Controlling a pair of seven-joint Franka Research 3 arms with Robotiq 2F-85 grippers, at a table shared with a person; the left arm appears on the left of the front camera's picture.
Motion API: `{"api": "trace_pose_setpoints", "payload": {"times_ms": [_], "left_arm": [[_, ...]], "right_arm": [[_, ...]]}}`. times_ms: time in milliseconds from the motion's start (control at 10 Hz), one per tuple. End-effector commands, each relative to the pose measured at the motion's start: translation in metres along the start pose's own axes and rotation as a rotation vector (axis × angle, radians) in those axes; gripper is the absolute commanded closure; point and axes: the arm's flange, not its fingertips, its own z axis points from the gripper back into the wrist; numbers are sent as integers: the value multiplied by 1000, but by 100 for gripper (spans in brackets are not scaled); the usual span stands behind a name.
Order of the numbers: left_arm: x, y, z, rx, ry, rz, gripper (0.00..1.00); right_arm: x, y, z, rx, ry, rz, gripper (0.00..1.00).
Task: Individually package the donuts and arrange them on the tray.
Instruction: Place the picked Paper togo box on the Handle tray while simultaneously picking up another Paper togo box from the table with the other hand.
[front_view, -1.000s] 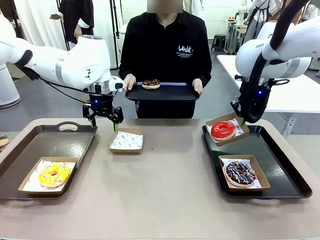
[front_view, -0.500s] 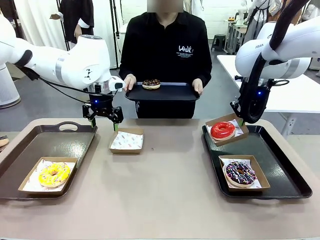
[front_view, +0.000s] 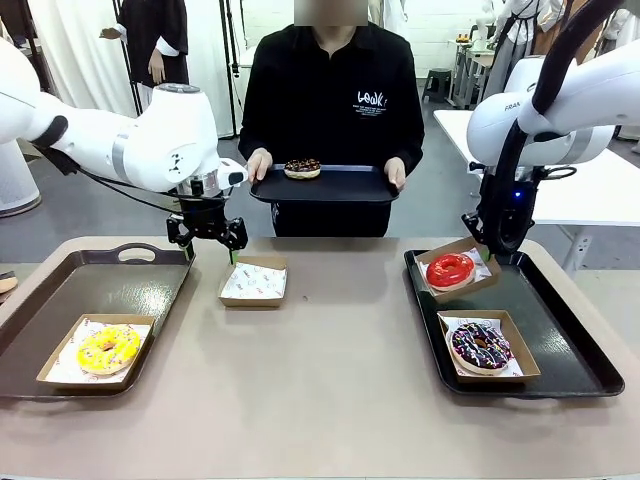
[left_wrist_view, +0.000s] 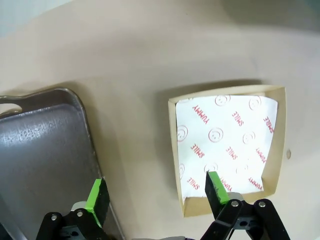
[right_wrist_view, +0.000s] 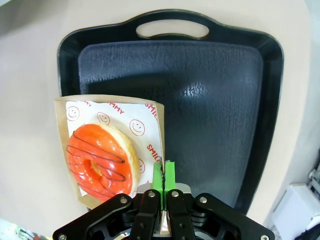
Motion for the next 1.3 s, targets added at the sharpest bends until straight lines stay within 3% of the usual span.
{"api": "trace_pose_setpoints", "payload": {"times_ms": [0,1200], "left_arm": [[0,-4,-13,-11,-27,49,0],[6,-3,-44,-18,9,63,0]], "right_arm": [[8,1,-5,-26,19,-42,99],[21,-6,-24,-1,22,-117,99]]}}
